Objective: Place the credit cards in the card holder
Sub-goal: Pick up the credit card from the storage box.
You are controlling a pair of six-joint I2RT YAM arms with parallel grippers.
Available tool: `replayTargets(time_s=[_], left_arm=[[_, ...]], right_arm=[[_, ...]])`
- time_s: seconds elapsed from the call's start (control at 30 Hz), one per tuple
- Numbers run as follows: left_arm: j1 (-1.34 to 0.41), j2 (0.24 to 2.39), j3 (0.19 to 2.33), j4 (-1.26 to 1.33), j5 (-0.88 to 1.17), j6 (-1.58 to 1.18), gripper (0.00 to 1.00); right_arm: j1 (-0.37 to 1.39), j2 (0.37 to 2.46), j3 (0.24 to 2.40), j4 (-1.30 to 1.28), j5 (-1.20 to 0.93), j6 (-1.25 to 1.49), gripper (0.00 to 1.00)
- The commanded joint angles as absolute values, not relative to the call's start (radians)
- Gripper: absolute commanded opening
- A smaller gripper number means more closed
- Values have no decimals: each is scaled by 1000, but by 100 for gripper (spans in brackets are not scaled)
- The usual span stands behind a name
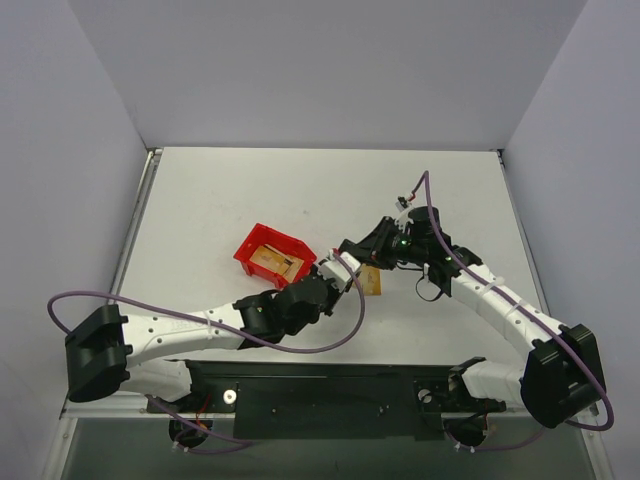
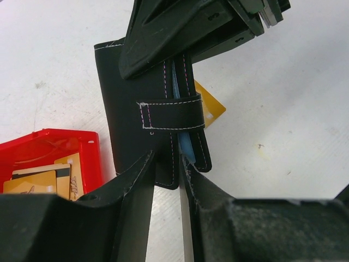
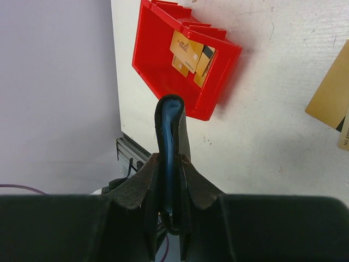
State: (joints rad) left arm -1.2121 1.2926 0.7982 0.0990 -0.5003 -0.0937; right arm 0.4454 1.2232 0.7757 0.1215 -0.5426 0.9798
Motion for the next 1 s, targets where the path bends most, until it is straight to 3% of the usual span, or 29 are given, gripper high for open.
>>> replayTargets(time_s=[0.0, 0.3, 0.43, 0.6, 0.83, 0.97], left_arm=[[-1215, 1316, 833, 38, -584, -66, 34], [-1219, 1348, 850, 9, -695, -22, 34], [-1227, 1362, 856, 9, -724, -5, 23], [-1239, 1371, 865, 12, -742, -5, 0], [-1253, 1361, 853, 44, -761, 28, 0], [-1253, 1328, 836, 77, -735, 28, 0]], right_arm=[[439, 1212, 779, 170, -604, 1005, 0], [437, 1213, 775, 173, -609, 1008, 0], [436, 1213, 773, 176, -611, 1008, 0], [434, 1218, 773, 178, -617, 1009, 0], [433, 1220, 772, 178, -618, 1008, 0], [425, 1212, 765, 161, -618, 997, 14]])
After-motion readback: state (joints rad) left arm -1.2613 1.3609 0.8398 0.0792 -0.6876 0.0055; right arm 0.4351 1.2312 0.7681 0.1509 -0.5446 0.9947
